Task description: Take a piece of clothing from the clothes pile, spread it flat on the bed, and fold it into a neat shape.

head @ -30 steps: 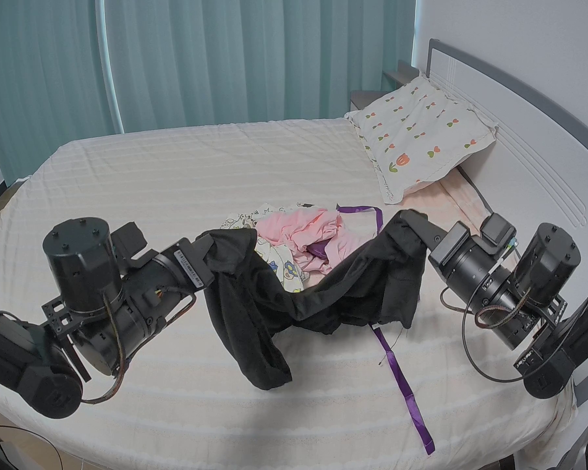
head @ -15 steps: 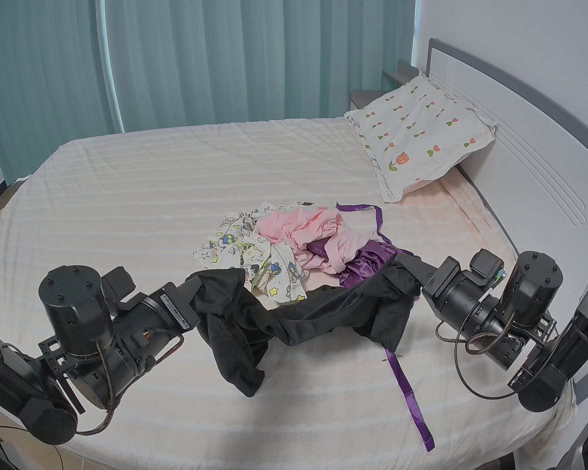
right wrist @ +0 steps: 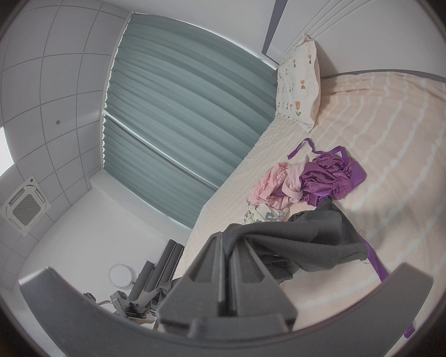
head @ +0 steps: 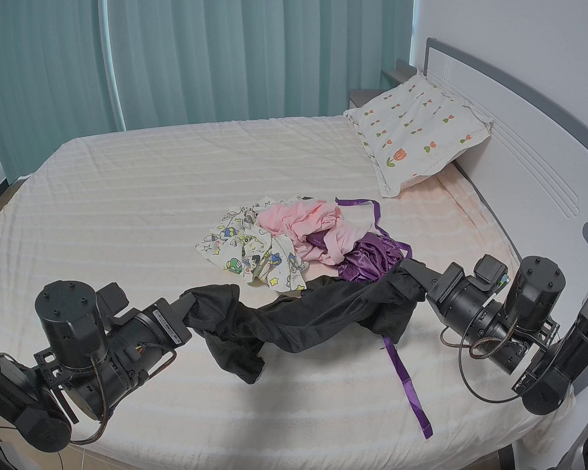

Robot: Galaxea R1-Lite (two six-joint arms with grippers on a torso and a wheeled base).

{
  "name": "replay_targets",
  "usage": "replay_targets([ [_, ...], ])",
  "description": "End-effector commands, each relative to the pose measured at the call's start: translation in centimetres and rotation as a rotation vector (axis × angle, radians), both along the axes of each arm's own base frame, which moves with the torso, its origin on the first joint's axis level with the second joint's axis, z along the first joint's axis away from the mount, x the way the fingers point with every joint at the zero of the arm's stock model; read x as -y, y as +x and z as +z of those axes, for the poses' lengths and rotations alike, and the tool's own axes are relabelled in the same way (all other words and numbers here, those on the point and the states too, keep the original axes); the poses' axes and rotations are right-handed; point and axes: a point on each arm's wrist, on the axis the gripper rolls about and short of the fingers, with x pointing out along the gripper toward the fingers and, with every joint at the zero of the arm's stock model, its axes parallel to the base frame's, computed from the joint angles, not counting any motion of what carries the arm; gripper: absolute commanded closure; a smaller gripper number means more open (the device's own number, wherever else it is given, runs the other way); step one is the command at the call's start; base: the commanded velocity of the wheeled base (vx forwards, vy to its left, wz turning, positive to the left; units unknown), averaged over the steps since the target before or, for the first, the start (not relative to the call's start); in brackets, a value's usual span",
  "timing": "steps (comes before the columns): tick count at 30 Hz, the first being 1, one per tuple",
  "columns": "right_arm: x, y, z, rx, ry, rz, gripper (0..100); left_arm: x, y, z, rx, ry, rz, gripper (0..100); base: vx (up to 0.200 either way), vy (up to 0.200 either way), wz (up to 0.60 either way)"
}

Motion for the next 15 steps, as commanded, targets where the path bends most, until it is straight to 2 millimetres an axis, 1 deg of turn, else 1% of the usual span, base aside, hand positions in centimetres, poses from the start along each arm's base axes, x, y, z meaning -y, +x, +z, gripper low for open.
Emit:
replay_targets([
  [1,0.08,-0.14,0.25,0.012,0.007,-0.001,100,-0.19,-0.29,0.34,0.006,-0.027,-0.003,100,0.000,0.200,0.00],
  [7,-0.05,-0.09,-0.05,0.003,0.001,0.002,100,-0.48,-0.32,0.18,-0.004,-0.029,-0.010,100,0.000,0.200,0.00],
  [15,-0.08,-0.28,0.33,0.015,0.007,0.005,100,-0.67,-0.51,0.41,0.004,-0.033,-0.009,100,0.000,0.200,0.00],
])
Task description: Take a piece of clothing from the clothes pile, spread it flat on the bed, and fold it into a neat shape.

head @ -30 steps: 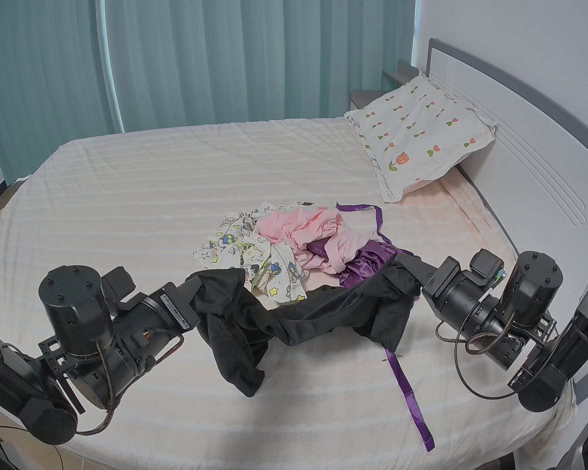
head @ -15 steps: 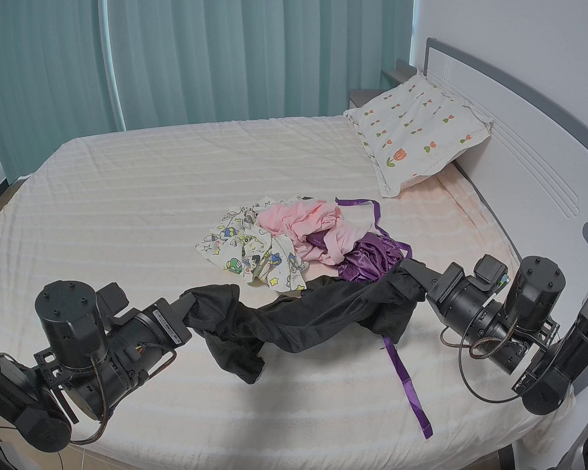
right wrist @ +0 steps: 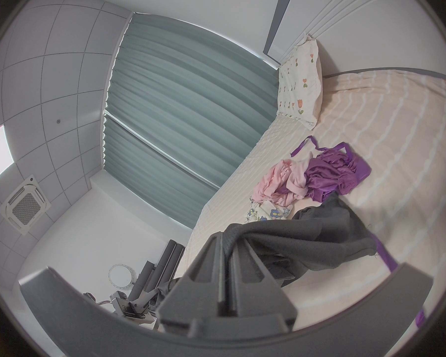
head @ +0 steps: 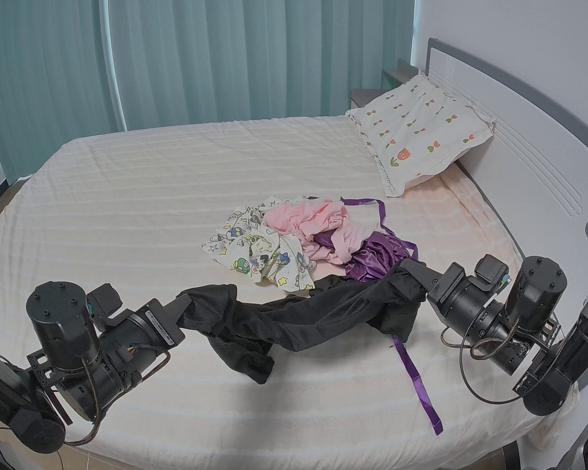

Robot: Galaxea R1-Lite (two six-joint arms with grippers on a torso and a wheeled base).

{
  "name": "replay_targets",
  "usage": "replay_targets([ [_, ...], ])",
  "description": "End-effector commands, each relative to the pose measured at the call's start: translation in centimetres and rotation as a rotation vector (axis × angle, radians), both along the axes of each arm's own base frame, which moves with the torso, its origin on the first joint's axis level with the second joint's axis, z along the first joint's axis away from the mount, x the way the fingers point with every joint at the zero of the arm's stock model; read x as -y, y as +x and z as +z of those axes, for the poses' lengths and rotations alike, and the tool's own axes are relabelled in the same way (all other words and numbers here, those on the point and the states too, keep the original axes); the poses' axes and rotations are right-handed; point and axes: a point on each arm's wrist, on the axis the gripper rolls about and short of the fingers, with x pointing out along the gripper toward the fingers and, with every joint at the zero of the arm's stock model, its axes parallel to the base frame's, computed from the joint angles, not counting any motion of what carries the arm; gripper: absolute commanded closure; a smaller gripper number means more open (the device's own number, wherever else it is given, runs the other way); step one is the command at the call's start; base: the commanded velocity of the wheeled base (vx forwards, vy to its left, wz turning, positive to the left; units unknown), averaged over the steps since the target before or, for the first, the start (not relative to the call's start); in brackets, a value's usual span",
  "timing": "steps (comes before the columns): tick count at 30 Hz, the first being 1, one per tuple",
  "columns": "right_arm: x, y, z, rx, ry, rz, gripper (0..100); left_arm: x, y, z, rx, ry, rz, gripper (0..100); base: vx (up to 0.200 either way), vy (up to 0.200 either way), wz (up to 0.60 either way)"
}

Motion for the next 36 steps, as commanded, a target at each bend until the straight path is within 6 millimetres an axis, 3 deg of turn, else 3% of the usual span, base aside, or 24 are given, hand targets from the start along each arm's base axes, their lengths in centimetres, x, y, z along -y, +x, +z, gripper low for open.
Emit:
replay_targets([
  [1,-0.1,-0.1,0.2,0.012,0.007,0.005,100,-0.1,0.0,0.2,0.009,-0.005,0.005,100,0.000,0.200,0.00],
  [36,-1.0,-1.5,1.7,0.075,0.010,0.018,100,-1.2,-0.1,1.3,0.054,-0.025,0.043,100,0.000,0.200,0.00],
])
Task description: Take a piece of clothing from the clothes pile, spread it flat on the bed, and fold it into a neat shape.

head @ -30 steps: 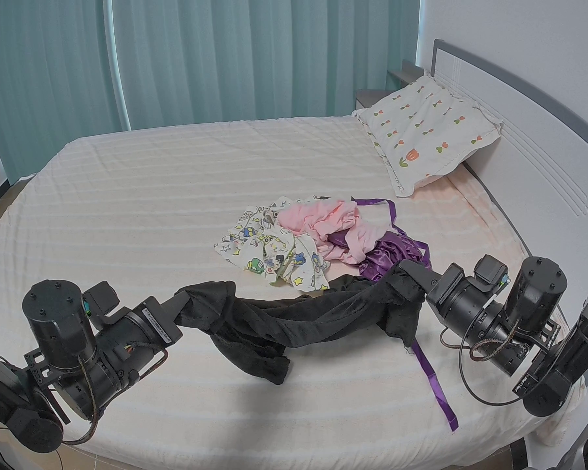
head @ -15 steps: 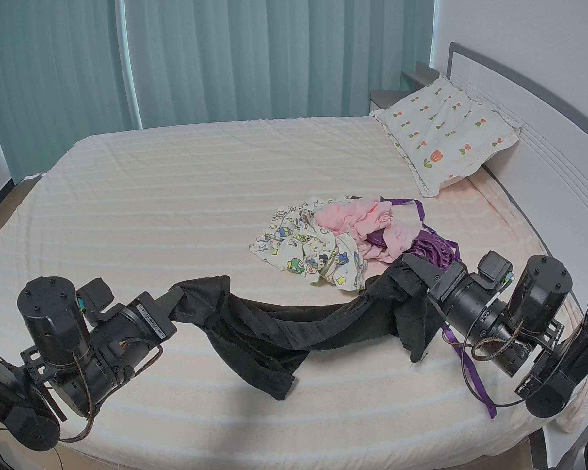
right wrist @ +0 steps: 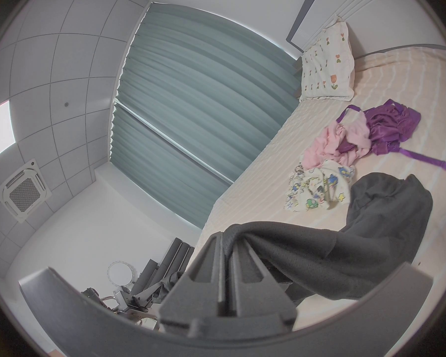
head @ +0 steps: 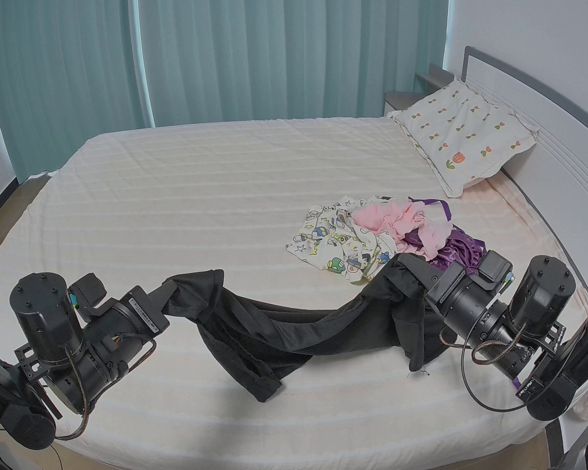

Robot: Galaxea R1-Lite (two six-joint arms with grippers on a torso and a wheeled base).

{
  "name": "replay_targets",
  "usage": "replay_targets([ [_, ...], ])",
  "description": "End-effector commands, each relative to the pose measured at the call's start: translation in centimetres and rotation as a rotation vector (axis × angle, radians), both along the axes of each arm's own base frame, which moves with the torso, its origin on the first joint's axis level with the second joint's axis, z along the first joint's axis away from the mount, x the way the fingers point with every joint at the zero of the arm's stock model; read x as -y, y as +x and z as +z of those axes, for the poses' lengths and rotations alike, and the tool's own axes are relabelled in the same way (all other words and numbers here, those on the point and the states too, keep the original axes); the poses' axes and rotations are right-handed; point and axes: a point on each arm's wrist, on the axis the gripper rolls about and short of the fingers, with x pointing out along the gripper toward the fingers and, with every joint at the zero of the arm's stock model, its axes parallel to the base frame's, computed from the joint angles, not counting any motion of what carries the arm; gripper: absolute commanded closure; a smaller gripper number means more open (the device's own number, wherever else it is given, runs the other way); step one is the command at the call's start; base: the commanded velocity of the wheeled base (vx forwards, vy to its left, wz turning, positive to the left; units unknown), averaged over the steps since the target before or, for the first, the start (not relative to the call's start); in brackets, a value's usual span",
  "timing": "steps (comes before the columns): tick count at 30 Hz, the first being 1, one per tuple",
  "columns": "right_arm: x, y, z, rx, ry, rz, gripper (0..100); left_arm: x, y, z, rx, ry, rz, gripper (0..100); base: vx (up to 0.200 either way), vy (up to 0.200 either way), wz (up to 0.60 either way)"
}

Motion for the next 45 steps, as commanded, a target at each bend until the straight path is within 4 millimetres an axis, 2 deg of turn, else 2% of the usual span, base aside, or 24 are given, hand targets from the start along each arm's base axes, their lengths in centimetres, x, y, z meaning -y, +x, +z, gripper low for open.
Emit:
replay_targets([
  [1,0.0,-0.2,0.5,0.023,0.013,0.008,100,-0.1,-0.1,0.2,0.009,-0.008,0.004,100,0.000,0.200,0.00],
  [12,0.1,-0.7,0.7,0.026,0.016,0.011,100,-0.3,-0.3,0.9,0.037,-0.022,0.008,100,0.000,0.200,0.00],
  [18,0.3,-1.1,1.6,0.056,0.025,0.015,100,-0.6,-0.8,1.8,0.073,-0.042,0.008,100,0.000,0.200,0.00],
  [35,0.6,-1.3,1.6,0.064,0.012,-0.003,100,-0.7,-0.9,1.4,0.058,-0.034,0.005,100,0.000,0.200,0.00],
  [45,0.9,-1.3,1.0,0.040,-0.006,-0.005,100,-0.5,-0.9,1.0,0.041,-0.027,-0.005,100,-0.020,0.000,0.00],
])
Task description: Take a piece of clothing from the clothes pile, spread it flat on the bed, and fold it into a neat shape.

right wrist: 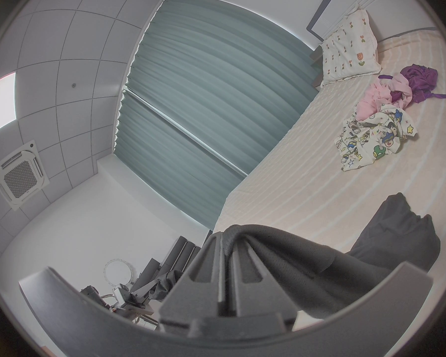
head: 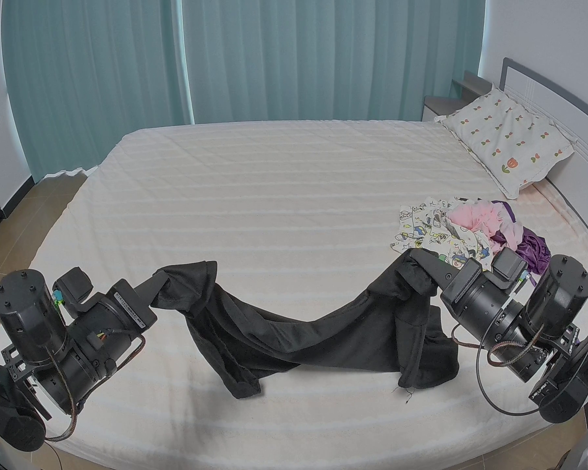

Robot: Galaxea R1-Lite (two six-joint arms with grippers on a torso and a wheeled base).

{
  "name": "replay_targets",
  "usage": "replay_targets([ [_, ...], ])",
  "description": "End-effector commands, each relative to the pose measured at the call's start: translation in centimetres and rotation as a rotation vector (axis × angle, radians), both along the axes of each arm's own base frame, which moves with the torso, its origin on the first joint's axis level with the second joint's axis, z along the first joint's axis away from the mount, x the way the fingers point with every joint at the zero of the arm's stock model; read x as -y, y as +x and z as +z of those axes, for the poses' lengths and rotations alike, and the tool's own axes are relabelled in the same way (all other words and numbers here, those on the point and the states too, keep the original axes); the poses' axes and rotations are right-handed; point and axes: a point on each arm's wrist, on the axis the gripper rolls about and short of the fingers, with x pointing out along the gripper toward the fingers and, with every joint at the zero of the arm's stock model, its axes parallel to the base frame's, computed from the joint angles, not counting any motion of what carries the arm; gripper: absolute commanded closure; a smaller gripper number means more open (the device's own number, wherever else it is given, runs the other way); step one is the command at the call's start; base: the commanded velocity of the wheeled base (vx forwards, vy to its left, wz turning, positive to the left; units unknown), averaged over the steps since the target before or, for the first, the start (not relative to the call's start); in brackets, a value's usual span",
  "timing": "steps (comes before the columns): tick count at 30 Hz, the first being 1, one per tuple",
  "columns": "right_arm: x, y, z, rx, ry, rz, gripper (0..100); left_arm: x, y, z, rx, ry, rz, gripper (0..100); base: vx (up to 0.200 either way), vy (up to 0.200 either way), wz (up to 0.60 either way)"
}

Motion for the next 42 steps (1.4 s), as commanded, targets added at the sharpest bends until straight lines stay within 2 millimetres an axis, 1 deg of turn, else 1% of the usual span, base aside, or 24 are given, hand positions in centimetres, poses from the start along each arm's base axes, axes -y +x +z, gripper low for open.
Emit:
replay_targets([
  [1,0.1,-0.2,-0.2,-0.002,-0.006,0.003,100,0.2,0.1,-0.2,-0.010,0.005,-0.004,100,-0.200,0.000,0.00],
  [7,0.3,-0.6,-0.4,-0.009,-0.022,0.011,100,0.1,0.0,-0.2,-0.010,0.005,-0.006,100,-0.200,0.000,0.00],
  [11,0.3,-0.9,-0.7,-0.003,-0.060,0.018,100,1.4,-1.3,-0.5,-0.019,0.024,-0.085,100,-0.200,0.000,0.00],
  [14,0.2,-1.1,-0.7,0.004,-0.074,0.025,100,1.6,-1.5,-0.6,-0.017,0.042,-0.099,100,-0.200,0.000,0.00],
  [17,0.5,-2.2,0.5,0.042,-0.046,0.051,100,1.4,-1.7,-0.3,0.003,0.052,-0.098,100,-0.200,0.000,0.00],
  [19,0.8,-3.0,1.4,0.077,-0.028,0.091,100,1.1,-2.0,0.5,0.039,0.042,-0.096,100,-0.200,0.000,0.00],
  [22,1.5,-4.3,3.3,0.151,0.019,0.131,100,0.5,-2.5,1.6,0.093,0.052,-0.083,100,-0.200,0.000,0.00],
  [25,2.4,-5.5,5.6,0.242,0.075,0.133,100,-0.2,-3.3,3.3,0.158,0.050,-0.060,100,-0.200,0.000,0.00],
  [27,3.2,-6.6,7.3,0.310,0.113,0.150,100,-0.8,-4.1,4.8,0.196,0.031,-0.047,100,-0.100,0.000,0.00],
  [28,3.3,-6.7,7.6,0.317,0.117,0.154,100,-0.9,-4.3,5.0,0.200,0.028,-0.047,100,0.000,0.000,0.00],
  [29,3.9,-7.5,9.1,0.357,0.135,0.175,100,-1.4,-4.9,6.1,0.205,0.025,-0.048,100,0.000,0.000,0.00],
  [32,4.7,-8.1,12.0,0.379,0.140,0.192,100,-1.8,-5.6,7.3,0.181,0.037,-0.053,100,0.000,0.000,0.00],
  [34,4.8,-7.6,13.7,0.357,0.123,0.186,100,-1.8,-5.3,8.2,0.184,0.027,-0.045,100,0.000,0.000,0.00],
  [36,5.1,-6.3,15.6,0.345,0.113,0.149,100,-2.0,-4.8,8.7,0.194,0.025,-0.014,100,0.000,0.000,0.00],
  [38,5.1,-6.3,15.6,0.345,0.113,0.149,100,-2.0,-4.8,8.7,0.194,0.025,-0.014,100,0.000,0.000,0.00],
  [39,5.2,-4.0,18.0,0.328,0.145,0.104,100,-1.8,-3.5,9.1,0.189,0.031,0.013,100,0.000,0.000,0.00],
  [40,5.3,-3.5,18.4,0.328,0.152,0.095,100,-1.8,-3.3,9.1,0.185,0.034,0.021,100,0.000,0.000,0.00],
  [41,5.3,-1.7,18.9,0.313,0.149,0.074,100,-2.0,-2.5,8.9,0.169,0.046,0.044,100,0.000,0.000,0.00],
  [42,5.3,-0.4,18.8,0.297,0.139,0.062,100,-1.9,-1.8,8.6,0.152,0.056,0.052,100,0.000,0.000,0.00],
])
